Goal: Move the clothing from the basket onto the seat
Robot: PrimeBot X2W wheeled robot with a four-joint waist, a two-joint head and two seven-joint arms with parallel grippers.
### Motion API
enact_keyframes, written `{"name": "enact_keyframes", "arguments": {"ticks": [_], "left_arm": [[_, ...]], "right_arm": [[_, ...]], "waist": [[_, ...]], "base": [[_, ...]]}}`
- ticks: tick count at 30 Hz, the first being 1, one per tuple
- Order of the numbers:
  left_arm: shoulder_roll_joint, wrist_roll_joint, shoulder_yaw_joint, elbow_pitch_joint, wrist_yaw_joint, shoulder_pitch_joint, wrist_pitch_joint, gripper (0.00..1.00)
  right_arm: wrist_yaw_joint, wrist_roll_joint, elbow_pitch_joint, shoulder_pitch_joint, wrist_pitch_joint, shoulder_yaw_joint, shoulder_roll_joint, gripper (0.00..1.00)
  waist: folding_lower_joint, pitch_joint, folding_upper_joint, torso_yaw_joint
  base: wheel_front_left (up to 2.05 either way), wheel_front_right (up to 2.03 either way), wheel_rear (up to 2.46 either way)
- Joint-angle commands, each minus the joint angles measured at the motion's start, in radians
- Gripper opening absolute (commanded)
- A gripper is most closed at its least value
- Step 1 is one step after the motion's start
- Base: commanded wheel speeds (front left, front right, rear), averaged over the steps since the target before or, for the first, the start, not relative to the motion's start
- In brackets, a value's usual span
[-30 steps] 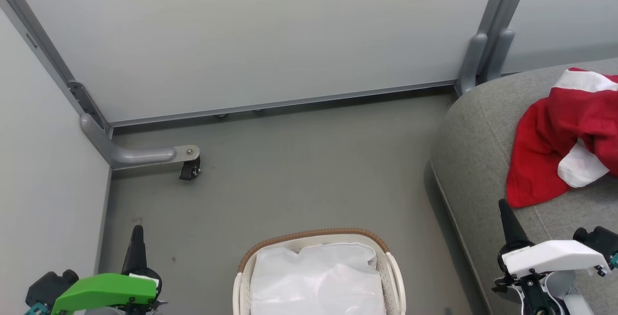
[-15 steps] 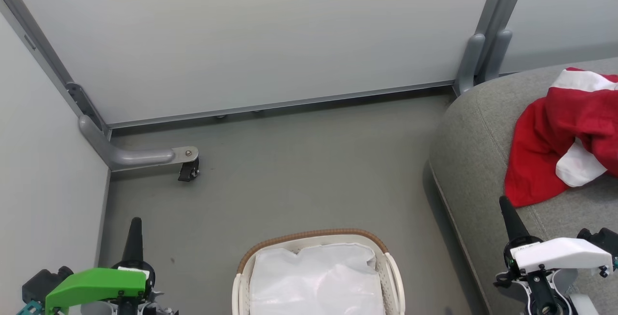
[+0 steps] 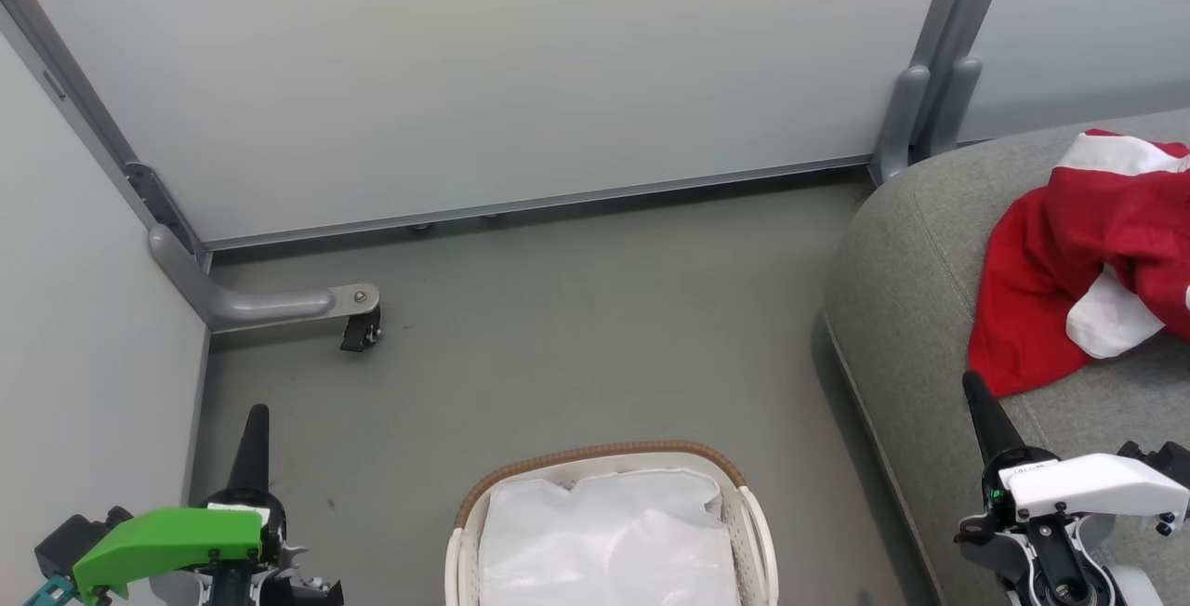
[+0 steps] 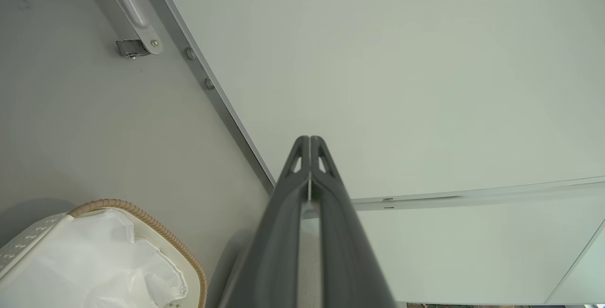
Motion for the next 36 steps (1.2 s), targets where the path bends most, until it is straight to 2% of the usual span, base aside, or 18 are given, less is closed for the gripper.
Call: {"name": "enact_keyframes", "arguments": {"ticks": [1,36], "left_arm": [[0.004,-0.023,0.004,-0.012,-0.003,-0.025,0.008,0.00],[0.004,-0.249,0.026,-0.043,-0.004,-0.041,0.074,0.00]], "right_arm": [[0.000,0.028,-0.012,-0.015,0.008,-0.005,-0.006,0.00],[-0.001,0.284,-0.038,-0.014,0.073,-0.019,-0.009,0.00]], "waist": [[0.0000,0.000,0.0000,-0.001],[0.0000,-0.006,0.0000,-0.012]], "base": [[0.00,0.00,0.00],[0.00,0.00,0.00]]}}
